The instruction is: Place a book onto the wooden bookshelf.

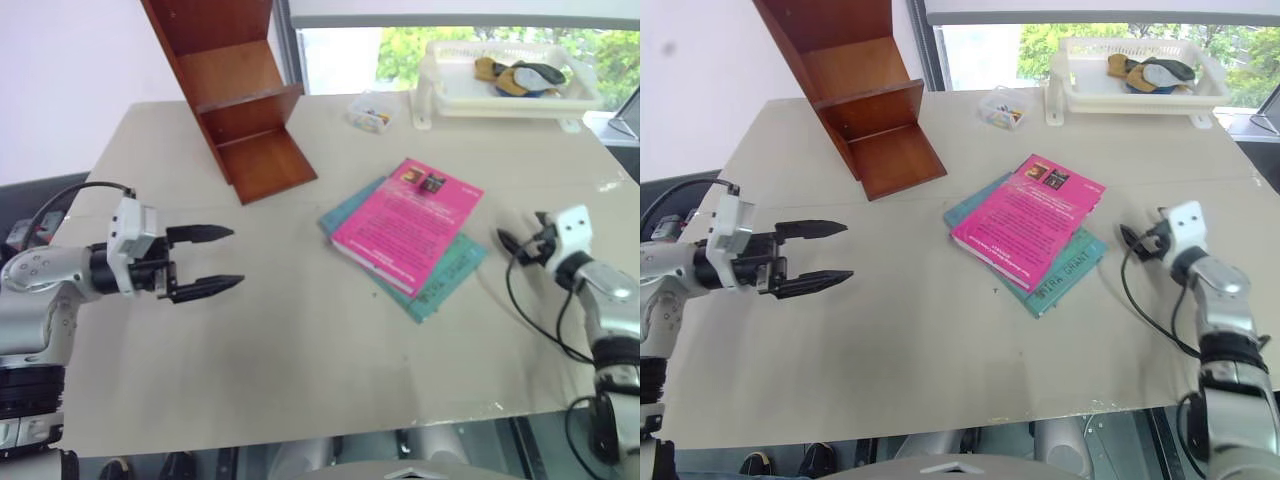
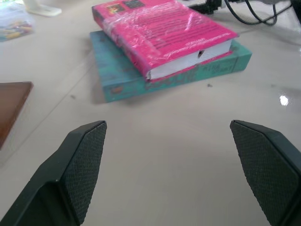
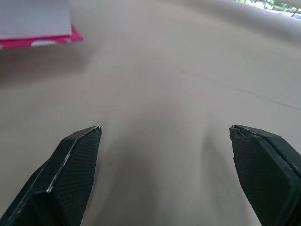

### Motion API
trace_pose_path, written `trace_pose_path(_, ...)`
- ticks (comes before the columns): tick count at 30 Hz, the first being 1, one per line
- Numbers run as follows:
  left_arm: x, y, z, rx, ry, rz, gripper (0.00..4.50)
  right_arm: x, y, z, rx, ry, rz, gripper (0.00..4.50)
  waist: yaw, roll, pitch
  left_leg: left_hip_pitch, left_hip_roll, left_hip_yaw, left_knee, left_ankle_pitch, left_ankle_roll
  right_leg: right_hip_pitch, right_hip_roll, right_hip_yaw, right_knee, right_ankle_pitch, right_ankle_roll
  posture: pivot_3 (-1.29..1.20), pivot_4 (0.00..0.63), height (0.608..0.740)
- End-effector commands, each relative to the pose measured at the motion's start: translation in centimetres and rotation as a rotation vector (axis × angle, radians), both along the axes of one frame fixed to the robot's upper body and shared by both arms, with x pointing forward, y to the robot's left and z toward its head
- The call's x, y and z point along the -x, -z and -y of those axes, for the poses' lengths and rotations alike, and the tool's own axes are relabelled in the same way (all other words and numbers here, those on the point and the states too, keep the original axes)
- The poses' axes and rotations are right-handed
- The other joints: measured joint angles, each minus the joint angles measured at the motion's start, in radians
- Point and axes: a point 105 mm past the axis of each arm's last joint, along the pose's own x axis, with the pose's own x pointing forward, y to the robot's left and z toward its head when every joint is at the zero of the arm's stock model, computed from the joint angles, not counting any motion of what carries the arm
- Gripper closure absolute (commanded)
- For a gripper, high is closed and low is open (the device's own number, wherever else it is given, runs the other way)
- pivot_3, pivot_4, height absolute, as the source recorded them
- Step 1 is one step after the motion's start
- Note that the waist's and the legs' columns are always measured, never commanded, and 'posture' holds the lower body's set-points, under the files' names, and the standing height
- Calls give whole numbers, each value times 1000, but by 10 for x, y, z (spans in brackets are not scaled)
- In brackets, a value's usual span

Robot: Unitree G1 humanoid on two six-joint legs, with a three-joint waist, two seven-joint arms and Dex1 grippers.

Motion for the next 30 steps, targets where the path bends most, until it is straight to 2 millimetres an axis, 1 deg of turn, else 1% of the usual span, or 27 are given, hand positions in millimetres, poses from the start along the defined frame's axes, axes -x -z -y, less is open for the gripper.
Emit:
trace_pose_path(1,6,-8,-7,-23,-8,32,32,-10,-9,-24,6,-99,50,50,-5,0,0,0,0,0,0,0,0,0,0,0,0,0,0,0,150,740)
trace_pose_path(4,9,-6,-7,-26,-21,36,32,-12,-12,-44,5,-211,60,50,-8,0,0,-1,0,0,0,0,0,-1,0,1,0,0,0,0,150,740)
trace_pose_path(7,12,-6,-7,-30,-29,32,32,-12,-13,-53,5,-275,51,50,-8,0,0,-1,0,0,0,0,0,-1,0,1,0,0,0,0,150,740)
trace_pose_path(8,12,-6,-8,-31,-35,33,32,-12,-13,-55,31,-293,49,50,-7,0,0,-1,0,0,0,0,0,-1,0,1,0,0,0,0,150,740)
trace_pose_path(11,13,-7,-8,-34,-44,35,32,-16,-17,-52,47,-285,34,50,-7,0,0,-1,0,0,0,0,0,-1,0,1,1,0,0,0,150,740)
trace_pose_path(14,15,-8,-8,-35,-46,36,32,-21,-24,-42,88,-254,25,50,-8,0,0,-1,0,0,0,0,0,-2,0,2,1,0,0,0,150,740)
trace_pose_path(17,18,-9,-8,-32,-48,37,32,-27,-36,-29,120,-203,27,50,-7,0,0,-1,0,1,0,0,0,-2,0,2,1,0,0,0,150,740)
trace_pose_path(20,17,-10,-8,-33,-53,42,32,-34,-49,-27,135,-169,50,50,-7,0,0,-2,0,1,0,0,0,-3,0,2,0,0,0,0,150,740)
trace_pose_path(23,16,-10,-9,-37,-58,54,32,-42,-63,-30,125,-143,79,50,-9,0,0,-2,0,1,0,0,0,-3,0,2,1,0,0,0,150,740)
trace_pose_path(25,15,-10,-8,-36,-55,56,32,-45,-70,-36,119,-147,95,50,-9,0,0,-2,0,2,0,0,0,-4,0,3,1,0,0,0,150,740)
trace_pose_path(30,12,-11,-9,-34,-55,66,32,-51,-76,-60,127,-194,128,50,-9,0,0,-2,0,2,-1,0,0,-4,0,3,1,0,0,0,150,740)
